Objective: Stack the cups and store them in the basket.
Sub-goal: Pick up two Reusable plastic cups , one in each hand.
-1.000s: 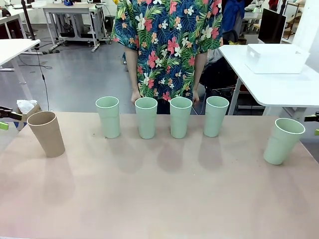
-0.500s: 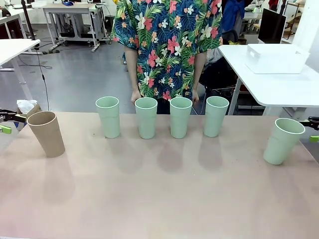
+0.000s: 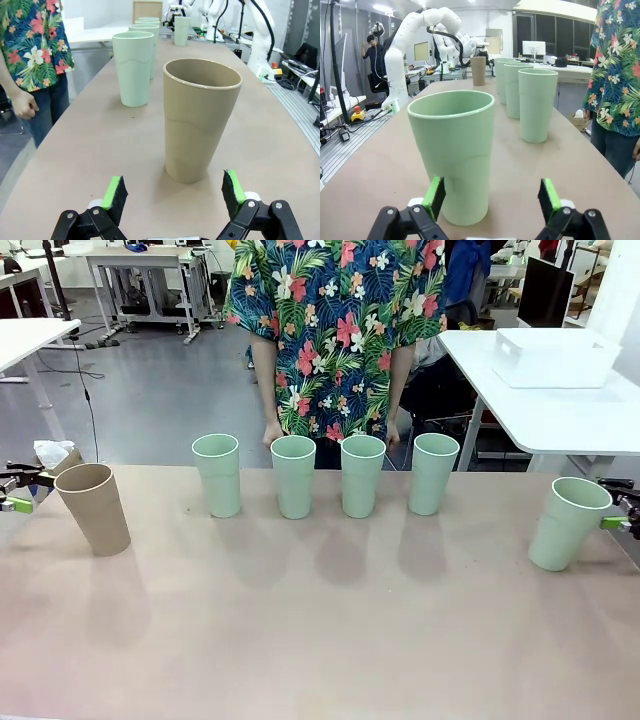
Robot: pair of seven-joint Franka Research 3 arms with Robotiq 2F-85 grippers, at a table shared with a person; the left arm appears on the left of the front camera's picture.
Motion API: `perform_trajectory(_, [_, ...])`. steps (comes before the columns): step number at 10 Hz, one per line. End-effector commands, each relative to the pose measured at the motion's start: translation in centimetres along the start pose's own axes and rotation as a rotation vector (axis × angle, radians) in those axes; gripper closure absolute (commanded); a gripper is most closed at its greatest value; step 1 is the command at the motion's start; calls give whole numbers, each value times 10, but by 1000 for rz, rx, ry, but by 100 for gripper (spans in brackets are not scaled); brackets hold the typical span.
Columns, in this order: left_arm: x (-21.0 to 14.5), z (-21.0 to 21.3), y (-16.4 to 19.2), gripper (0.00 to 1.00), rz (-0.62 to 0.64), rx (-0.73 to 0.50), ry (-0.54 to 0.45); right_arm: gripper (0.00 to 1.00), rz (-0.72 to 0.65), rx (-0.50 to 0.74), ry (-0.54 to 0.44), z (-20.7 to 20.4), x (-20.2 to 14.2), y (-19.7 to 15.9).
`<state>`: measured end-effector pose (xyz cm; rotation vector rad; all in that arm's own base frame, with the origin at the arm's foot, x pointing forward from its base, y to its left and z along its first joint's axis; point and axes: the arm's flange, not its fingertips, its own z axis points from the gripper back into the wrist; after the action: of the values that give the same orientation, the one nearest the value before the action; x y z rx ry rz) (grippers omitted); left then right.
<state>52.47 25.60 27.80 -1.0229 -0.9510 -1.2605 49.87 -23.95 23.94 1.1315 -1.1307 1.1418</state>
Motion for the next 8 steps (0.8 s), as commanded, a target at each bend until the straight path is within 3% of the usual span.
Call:
perform_trajectory(1, [-1, -7, -3, 0, -26, 25, -67, 0, 5, 0, 30, -9, -6, 2])
perform_trajectory(8, [-3, -35, -31, 0, -78, -58, -157, 0, -28, 21, 4, -16, -16, 4])
